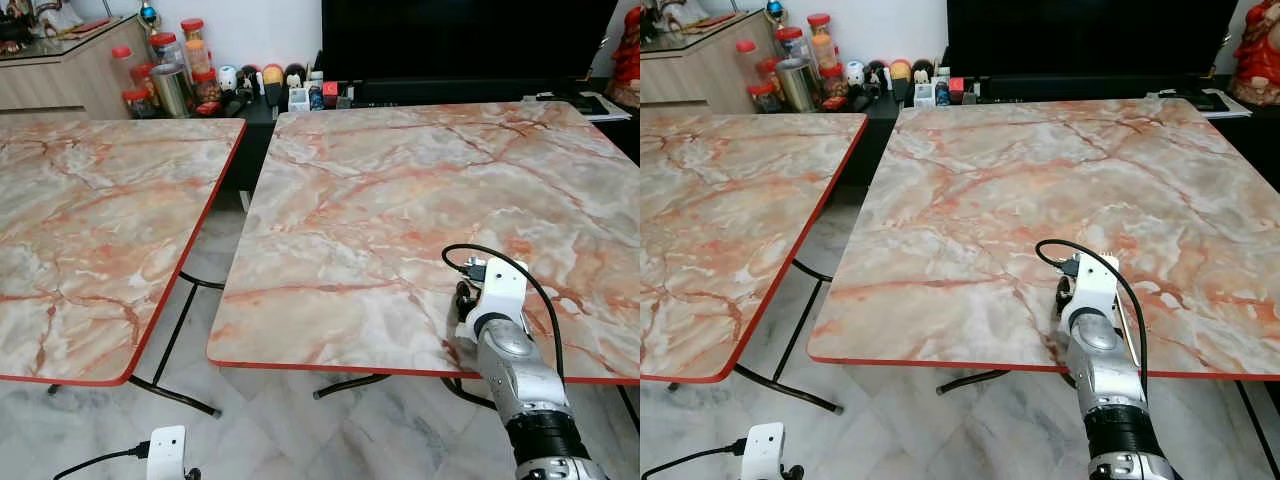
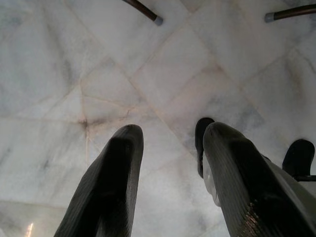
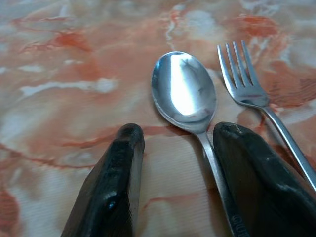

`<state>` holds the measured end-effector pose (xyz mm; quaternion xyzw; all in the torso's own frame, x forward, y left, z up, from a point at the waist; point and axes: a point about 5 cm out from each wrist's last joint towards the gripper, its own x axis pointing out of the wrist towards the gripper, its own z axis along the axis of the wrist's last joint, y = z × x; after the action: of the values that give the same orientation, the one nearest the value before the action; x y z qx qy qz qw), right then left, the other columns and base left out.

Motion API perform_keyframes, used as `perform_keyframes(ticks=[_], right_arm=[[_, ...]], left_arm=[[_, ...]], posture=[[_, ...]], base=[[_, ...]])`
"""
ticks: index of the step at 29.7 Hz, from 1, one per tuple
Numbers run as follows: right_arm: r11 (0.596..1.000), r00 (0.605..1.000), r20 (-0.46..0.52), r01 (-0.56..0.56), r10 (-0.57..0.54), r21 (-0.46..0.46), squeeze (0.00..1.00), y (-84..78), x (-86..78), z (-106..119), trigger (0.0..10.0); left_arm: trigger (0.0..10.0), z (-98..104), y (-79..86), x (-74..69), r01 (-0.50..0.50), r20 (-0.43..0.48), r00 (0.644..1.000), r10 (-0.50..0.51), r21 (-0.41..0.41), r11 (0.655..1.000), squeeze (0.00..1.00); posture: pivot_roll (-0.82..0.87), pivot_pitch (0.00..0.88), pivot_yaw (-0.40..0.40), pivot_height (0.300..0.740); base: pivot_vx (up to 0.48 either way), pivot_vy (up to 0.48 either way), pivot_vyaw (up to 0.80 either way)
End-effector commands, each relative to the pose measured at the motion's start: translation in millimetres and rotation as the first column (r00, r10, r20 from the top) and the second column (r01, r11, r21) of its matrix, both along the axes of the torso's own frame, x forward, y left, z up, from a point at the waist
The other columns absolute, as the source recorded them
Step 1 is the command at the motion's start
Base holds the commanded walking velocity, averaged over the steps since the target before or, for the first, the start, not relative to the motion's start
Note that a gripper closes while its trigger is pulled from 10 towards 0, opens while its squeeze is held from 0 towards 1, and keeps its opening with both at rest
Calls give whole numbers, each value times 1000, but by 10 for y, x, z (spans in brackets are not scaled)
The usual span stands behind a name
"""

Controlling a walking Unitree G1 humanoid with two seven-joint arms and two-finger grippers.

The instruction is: Setting the table

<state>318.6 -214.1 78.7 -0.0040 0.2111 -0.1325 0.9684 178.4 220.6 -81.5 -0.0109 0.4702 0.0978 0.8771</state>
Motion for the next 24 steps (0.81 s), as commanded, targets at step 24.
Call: perform_keyframes(ticks=[24], right_arm=[[1000,999,-17,28,-28,11,0,-40,-71,79,10000]], left_arm=[[10000,5,42,-4,-4,-14,1000,4,5,1000,0]], posture=[[-41,0,55,740]], base=[[0,0,0]])
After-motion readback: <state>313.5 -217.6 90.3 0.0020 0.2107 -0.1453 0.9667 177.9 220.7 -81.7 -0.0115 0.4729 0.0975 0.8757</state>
